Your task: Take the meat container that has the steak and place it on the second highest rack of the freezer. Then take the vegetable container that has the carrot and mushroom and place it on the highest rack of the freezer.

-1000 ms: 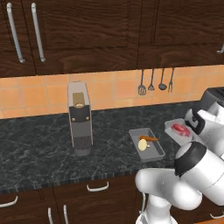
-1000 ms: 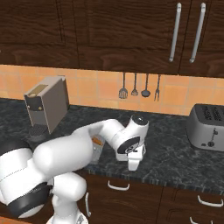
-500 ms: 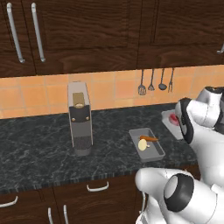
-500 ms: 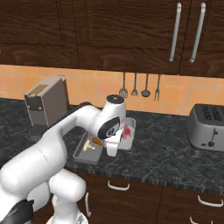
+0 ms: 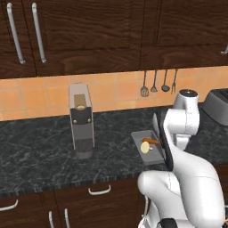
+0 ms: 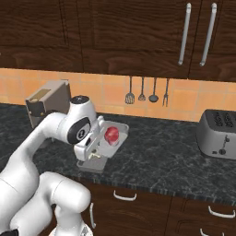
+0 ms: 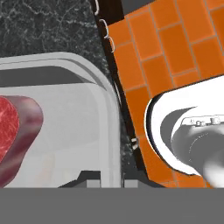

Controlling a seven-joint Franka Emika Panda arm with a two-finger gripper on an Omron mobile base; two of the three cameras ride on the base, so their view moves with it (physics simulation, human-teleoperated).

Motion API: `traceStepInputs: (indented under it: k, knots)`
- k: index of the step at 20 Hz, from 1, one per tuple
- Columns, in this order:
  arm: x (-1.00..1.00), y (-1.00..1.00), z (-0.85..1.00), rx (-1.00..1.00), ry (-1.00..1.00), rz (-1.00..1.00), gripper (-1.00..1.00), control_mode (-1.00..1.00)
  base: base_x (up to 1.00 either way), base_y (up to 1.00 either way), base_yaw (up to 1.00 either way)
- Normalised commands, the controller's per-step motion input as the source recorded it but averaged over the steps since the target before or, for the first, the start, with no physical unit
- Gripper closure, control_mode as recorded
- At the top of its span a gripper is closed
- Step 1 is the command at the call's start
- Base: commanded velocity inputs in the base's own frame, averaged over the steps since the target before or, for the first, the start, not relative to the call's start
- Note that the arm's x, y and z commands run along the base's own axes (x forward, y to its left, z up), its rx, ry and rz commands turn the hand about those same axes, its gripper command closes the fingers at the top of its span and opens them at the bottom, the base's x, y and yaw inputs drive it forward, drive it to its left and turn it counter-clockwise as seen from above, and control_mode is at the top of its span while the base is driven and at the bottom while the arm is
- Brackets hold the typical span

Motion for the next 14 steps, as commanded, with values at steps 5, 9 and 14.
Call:
traceStepInputs:
  k: [5,9,14]
  knots:
    - [-0.44,0.27,0.26,0.00,0.00,0.01,1.00,-1.00,0.00,0.00,0.00]
    - [-0.36,0.17,0.17,-0.02,0.00,0.22,1.00,-1.00,0.00,0.00,0.00]
    - [-0.25,0.30,0.13,-0.02,-0.01,0.24,1.00,-1.00,0.00,0.00,0.00]
